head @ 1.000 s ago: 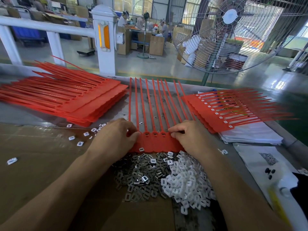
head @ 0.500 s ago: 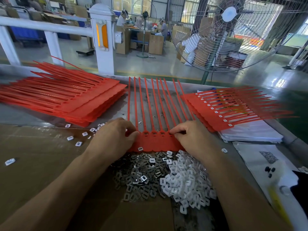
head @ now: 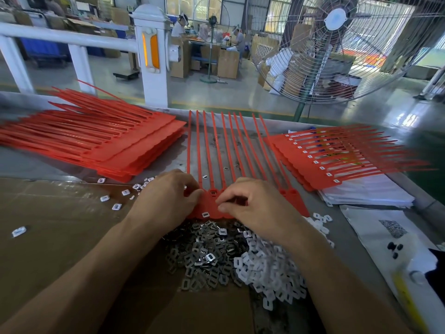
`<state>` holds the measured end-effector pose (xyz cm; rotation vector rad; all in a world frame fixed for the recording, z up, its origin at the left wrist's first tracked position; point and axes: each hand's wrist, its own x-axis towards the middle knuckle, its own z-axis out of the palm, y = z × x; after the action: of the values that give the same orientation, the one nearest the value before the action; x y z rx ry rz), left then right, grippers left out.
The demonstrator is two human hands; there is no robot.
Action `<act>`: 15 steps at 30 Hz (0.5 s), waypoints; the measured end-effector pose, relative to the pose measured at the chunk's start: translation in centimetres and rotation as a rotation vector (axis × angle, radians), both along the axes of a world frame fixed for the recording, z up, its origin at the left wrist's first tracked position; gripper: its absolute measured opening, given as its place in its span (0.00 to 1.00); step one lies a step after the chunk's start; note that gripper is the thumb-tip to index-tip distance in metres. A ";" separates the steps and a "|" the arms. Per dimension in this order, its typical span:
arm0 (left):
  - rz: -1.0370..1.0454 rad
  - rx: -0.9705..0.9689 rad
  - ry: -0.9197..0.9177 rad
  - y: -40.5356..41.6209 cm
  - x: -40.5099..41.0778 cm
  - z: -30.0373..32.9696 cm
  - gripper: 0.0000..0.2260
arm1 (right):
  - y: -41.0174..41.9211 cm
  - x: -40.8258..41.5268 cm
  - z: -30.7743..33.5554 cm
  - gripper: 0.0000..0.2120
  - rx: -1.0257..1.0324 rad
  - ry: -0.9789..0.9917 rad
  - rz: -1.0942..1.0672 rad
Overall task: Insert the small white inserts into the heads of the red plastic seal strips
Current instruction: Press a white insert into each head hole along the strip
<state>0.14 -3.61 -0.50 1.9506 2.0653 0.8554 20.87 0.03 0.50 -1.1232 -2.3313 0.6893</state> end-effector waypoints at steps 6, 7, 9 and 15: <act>0.007 0.010 -0.002 0.0 0.0 -0.1 0.08 | -0.2 0.6 0.5 0.07 -0.081 -0.127 0.135; 0.008 0.012 -0.002 0.0 0.0 -0.1 0.08 | -0.3 0.7 0.5 0.08 -0.094 -0.141 0.153; 0.004 0.016 -0.006 0.0 0.0 -0.1 0.07 | -0.4 0.7 0.5 0.10 -0.103 -0.168 0.190; 0.000 0.025 -0.008 0.0 -0.1 -0.2 0.07 | -0.6 0.1 0.4 0.09 -0.072 -0.181 0.191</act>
<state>0.07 -3.66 -0.72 1.9567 2.0600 0.8915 20.97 -0.53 0.93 -1.0402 -2.6115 0.7738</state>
